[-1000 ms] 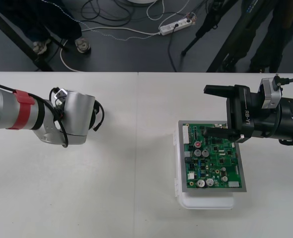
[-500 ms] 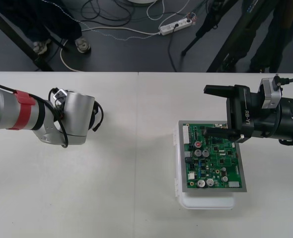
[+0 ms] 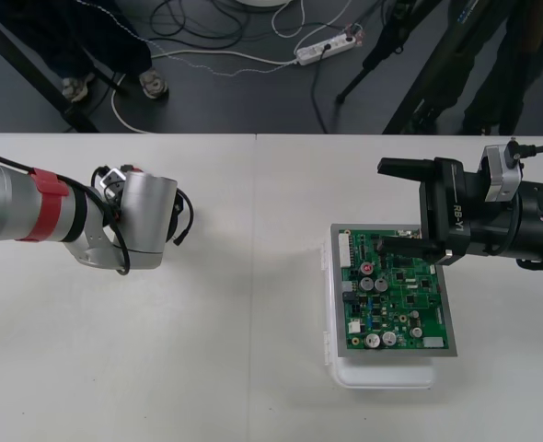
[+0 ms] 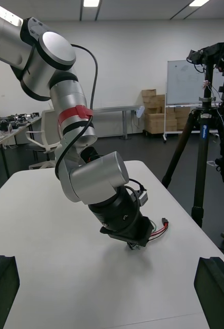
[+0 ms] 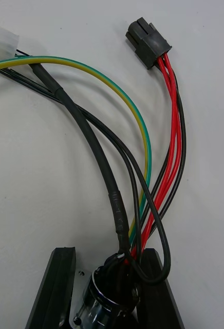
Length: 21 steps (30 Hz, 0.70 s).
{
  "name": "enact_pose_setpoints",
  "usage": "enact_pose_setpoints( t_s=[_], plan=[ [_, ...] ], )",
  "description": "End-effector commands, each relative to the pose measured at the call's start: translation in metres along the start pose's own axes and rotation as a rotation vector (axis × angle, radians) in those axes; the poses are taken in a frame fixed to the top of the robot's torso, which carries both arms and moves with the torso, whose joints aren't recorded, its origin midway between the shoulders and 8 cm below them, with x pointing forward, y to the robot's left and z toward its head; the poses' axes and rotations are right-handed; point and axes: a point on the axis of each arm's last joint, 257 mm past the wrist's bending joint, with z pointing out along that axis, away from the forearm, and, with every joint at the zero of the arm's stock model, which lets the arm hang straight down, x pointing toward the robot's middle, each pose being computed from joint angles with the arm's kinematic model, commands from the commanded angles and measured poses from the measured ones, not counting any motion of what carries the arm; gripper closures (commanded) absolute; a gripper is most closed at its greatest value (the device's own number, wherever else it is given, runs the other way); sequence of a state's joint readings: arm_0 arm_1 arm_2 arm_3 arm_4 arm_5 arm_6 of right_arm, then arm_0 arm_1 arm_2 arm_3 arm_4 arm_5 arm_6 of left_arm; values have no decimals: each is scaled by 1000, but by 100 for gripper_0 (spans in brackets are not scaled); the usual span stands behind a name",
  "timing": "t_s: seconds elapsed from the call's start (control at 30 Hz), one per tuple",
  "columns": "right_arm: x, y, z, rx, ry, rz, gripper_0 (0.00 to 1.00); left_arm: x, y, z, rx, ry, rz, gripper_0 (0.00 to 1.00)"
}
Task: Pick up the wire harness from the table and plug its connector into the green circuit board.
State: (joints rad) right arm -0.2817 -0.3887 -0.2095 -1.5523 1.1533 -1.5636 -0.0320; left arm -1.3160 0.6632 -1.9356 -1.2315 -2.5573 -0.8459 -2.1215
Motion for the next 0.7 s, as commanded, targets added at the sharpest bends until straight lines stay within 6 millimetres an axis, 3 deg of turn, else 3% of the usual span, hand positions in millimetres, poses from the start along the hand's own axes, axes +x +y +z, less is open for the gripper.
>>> enact_pose_setpoints(
  t_s=[0.03, 0.43, 0.7],
  plan=[
    [-10, -4, 4, -7, -13, -66, 0, 20, 1, -1, 2, 24, 91, 100],
    [-10, -5, 2, -7, -4, -68, 0, 2, -23, -19, 4, 25, -33, 100],
    [-9, -7, -6, -9, 23, -77, 0, -21, -54, -44, 38, 29, -144, 100]
  ],
)
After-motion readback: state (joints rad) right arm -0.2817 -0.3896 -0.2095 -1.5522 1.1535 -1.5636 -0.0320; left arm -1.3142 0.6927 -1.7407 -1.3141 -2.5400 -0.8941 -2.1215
